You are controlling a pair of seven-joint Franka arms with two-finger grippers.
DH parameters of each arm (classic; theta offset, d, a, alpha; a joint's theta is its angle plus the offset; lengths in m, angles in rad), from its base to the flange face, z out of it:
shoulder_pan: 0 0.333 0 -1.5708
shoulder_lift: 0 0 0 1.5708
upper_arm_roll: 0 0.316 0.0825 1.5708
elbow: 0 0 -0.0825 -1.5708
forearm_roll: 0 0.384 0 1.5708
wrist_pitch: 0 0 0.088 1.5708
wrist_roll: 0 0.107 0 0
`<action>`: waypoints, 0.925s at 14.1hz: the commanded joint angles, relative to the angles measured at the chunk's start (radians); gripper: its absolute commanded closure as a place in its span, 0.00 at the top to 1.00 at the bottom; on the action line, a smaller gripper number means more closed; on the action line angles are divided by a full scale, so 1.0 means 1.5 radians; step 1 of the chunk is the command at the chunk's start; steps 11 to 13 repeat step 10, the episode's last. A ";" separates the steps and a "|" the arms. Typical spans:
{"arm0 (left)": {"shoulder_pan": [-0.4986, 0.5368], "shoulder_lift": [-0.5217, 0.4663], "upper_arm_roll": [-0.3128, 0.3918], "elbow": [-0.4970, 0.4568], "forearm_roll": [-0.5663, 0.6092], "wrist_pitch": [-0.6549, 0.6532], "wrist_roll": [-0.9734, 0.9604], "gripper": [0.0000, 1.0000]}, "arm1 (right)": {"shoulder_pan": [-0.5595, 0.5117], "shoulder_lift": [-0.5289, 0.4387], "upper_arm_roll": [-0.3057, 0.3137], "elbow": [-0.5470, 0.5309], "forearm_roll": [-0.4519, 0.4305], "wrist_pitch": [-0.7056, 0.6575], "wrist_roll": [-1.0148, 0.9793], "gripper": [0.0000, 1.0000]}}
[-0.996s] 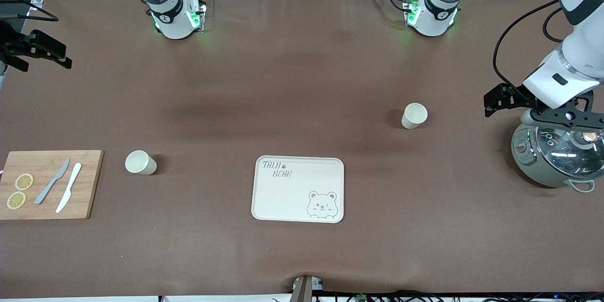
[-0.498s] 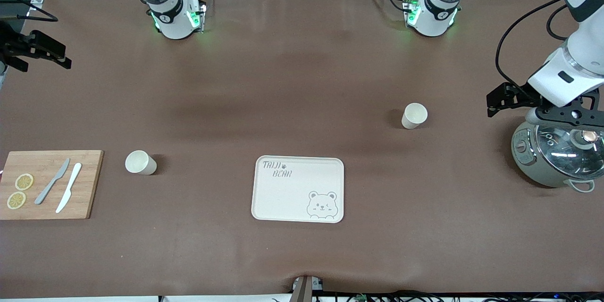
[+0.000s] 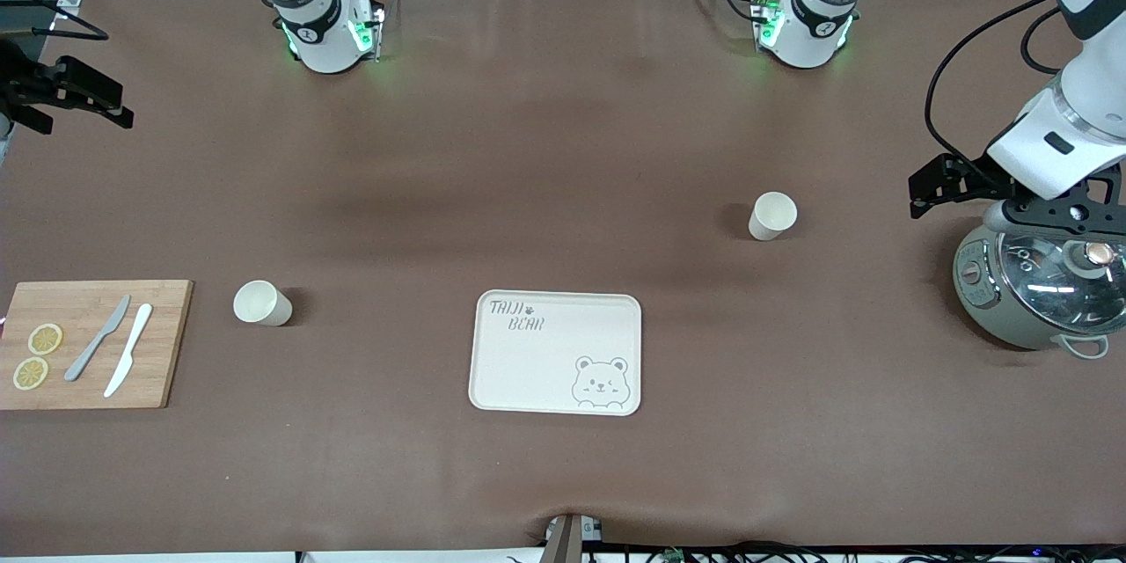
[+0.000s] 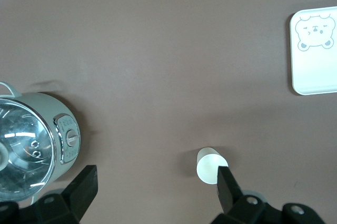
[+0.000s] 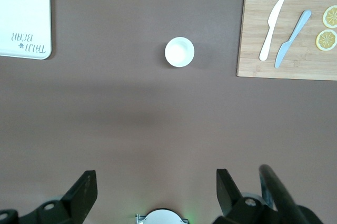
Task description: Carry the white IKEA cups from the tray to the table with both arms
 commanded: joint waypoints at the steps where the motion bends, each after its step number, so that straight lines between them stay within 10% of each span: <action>1: -0.001 0.002 0.005 0.011 -0.012 -0.018 -0.004 1.00 | -0.007 -0.007 0.005 -0.006 -0.001 0.004 -0.008 1.00; 13: -0.009 0.003 0.004 0.013 -0.013 -0.072 0.002 1.00 | -0.008 -0.007 0.004 -0.006 -0.001 0.000 -0.008 1.00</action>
